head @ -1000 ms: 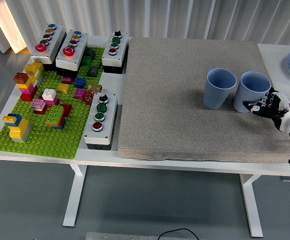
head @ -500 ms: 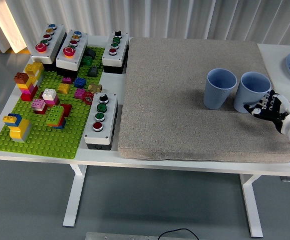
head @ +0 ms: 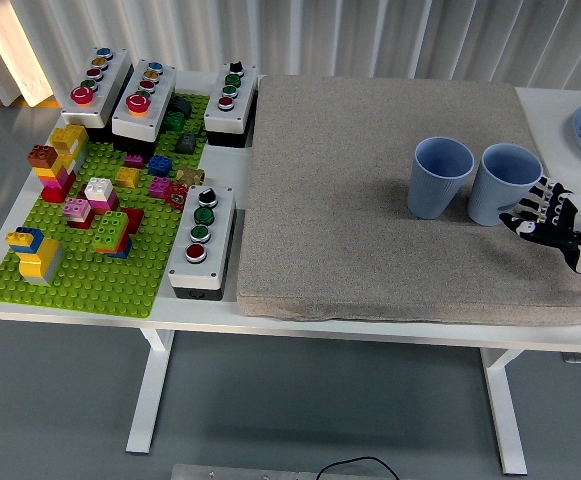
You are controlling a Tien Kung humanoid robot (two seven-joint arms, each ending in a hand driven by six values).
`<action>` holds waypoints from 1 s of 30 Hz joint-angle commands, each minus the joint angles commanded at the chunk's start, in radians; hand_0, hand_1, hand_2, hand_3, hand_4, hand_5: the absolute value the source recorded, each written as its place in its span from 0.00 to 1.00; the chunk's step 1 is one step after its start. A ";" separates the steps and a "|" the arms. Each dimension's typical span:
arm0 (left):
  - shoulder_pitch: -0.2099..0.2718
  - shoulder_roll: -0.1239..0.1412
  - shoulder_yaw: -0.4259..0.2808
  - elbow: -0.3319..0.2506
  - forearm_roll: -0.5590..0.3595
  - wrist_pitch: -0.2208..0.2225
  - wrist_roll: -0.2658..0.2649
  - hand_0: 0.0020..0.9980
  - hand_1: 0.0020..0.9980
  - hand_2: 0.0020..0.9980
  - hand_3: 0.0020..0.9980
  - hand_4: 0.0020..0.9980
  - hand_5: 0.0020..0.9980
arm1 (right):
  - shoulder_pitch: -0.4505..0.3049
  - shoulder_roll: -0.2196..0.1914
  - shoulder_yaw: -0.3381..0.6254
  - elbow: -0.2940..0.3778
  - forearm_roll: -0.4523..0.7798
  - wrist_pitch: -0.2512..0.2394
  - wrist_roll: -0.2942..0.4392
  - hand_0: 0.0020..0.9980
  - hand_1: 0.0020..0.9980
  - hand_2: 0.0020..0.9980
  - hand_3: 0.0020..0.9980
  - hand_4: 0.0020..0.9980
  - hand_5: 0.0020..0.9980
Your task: Pick cup pour cup place
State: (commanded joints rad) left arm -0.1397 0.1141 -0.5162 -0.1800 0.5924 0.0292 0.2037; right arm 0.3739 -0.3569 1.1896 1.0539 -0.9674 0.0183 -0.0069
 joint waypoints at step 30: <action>0.007 0.000 -0.104 0.000 0.084 0.003 0.014 0.75 0.78 0.83 0.65 0.55 0.95 | -0.143 -0.086 0.164 0.193 0.000 0.002 -0.018 0.93 0.87 0.93 0.94 0.79 0.00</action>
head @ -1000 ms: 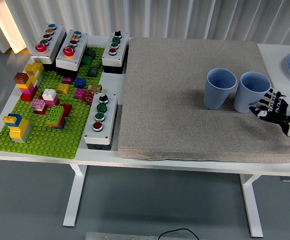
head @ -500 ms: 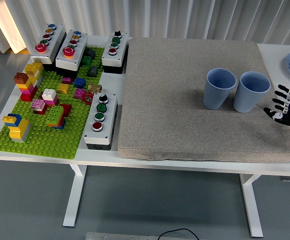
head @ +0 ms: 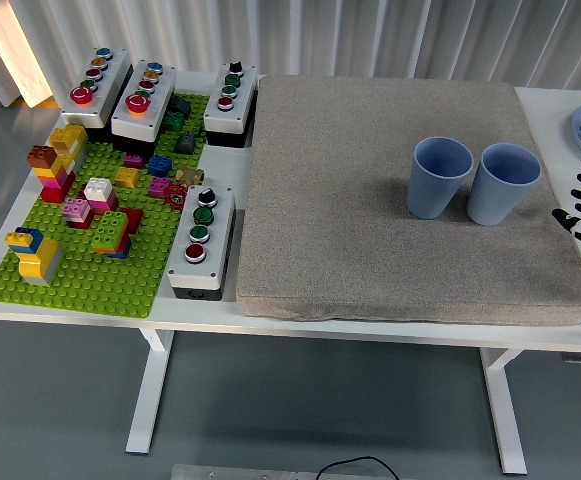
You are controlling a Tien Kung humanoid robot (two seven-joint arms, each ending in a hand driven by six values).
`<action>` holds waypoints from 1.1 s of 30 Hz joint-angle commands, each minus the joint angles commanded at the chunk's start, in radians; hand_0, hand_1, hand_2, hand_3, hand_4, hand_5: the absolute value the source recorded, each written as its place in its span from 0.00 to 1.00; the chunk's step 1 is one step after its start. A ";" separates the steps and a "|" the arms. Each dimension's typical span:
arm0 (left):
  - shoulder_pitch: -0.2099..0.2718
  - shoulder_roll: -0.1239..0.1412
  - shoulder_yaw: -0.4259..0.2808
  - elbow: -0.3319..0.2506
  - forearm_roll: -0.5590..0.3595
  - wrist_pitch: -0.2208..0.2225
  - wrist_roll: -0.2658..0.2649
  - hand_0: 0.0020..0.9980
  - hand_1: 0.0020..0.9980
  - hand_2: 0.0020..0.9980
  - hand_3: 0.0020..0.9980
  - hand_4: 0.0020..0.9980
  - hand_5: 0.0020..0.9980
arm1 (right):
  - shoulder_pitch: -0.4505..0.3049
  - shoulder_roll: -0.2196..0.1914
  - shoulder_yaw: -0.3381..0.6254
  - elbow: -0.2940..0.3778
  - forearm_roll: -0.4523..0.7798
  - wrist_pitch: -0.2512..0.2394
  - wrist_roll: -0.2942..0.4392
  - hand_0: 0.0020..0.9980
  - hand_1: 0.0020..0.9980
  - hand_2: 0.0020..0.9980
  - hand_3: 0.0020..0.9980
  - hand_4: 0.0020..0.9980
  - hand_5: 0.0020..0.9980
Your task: Pick cup pour cup place
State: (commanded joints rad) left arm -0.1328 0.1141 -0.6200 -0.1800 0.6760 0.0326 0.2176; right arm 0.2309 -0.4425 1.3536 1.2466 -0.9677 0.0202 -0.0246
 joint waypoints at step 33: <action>0.005 0.009 0.045 0.000 -0.053 0.003 -0.007 0.75 0.78 0.83 0.65 0.55 0.95 | 0.311 -0.030 0.123 0.144 0.310 -0.076 0.040 0.91 0.85 0.86 0.89 0.77 0.32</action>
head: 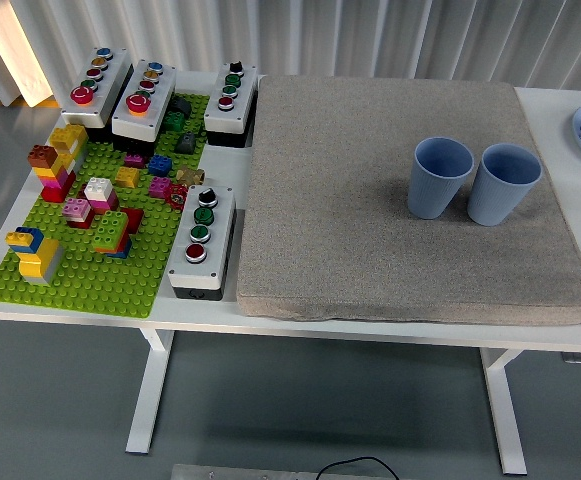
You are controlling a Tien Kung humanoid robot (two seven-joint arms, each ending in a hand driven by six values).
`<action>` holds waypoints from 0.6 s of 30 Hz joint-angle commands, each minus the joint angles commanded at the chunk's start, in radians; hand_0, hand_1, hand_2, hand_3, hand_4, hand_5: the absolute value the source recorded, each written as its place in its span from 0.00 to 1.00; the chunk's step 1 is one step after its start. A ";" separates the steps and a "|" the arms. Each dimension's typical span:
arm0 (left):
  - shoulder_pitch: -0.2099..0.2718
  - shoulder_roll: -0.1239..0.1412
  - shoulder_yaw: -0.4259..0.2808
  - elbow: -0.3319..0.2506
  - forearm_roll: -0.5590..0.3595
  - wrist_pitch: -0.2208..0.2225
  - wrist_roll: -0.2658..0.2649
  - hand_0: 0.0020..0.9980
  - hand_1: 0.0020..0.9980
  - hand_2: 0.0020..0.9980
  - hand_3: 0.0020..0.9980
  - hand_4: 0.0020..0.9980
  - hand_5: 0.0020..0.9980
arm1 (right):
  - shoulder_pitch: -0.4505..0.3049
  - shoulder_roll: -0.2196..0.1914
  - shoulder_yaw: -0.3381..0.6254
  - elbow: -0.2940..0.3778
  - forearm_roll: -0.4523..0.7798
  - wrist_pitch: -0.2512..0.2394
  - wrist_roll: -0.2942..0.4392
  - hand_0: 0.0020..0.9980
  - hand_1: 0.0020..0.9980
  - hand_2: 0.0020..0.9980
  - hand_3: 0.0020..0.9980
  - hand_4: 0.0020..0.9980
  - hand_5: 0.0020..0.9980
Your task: Pick cup pour cup place
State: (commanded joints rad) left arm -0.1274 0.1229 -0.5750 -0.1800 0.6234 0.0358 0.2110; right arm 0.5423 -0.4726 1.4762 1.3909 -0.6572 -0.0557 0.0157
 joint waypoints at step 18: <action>-0.010 -0.001 0.012 0.000 -0.008 0.000 -0.005 0.75 0.78 0.83 0.65 0.55 0.95 | 0.018 0.019 -0.007 -0.106 0.213 -0.016 -0.055 0.92 0.84 0.85 0.86 0.78 1.00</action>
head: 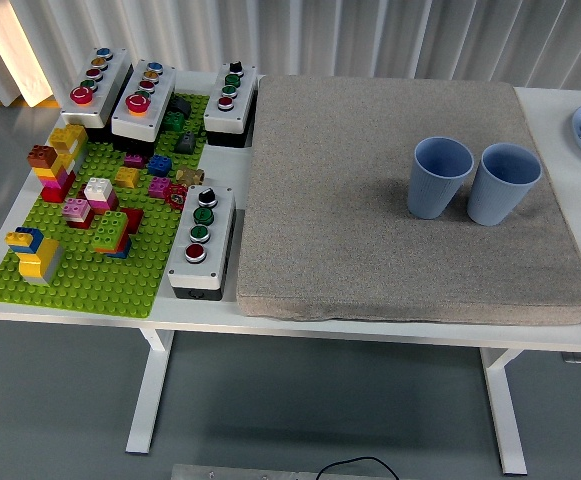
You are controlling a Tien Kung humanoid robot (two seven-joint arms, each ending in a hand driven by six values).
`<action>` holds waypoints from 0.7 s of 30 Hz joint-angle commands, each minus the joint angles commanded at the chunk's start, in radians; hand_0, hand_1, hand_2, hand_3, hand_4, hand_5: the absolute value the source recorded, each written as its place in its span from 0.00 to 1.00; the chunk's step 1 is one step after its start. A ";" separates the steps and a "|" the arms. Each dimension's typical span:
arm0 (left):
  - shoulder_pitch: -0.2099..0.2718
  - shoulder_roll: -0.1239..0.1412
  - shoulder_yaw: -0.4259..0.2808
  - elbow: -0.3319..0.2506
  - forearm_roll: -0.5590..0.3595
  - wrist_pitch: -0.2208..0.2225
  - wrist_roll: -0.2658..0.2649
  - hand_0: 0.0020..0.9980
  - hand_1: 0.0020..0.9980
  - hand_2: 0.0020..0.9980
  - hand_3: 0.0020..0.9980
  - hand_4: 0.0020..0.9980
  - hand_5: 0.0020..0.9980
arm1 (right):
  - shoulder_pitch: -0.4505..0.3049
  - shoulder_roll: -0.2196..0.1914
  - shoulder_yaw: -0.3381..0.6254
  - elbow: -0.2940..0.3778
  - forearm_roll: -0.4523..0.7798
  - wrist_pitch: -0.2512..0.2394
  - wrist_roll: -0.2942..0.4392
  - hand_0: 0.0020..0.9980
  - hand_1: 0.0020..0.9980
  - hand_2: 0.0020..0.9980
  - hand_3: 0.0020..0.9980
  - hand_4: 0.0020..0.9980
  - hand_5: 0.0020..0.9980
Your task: Pick cup pour cup place
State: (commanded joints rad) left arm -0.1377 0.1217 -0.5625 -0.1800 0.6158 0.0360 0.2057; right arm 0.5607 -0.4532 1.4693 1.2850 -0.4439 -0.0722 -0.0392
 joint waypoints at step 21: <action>-0.003 -0.002 -0.009 0.000 0.013 0.000 -0.001 0.75 0.78 0.83 0.65 0.55 0.95 | -0.021 0.015 -0.077 -0.014 -0.068 -0.310 0.177 0.92 0.85 0.86 0.88 0.77 1.00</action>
State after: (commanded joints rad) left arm -0.1406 0.1200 -0.5719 -0.1800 0.6289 0.0363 0.2046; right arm 0.5400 -0.4379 1.3925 1.2712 -0.5121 -0.3824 0.1380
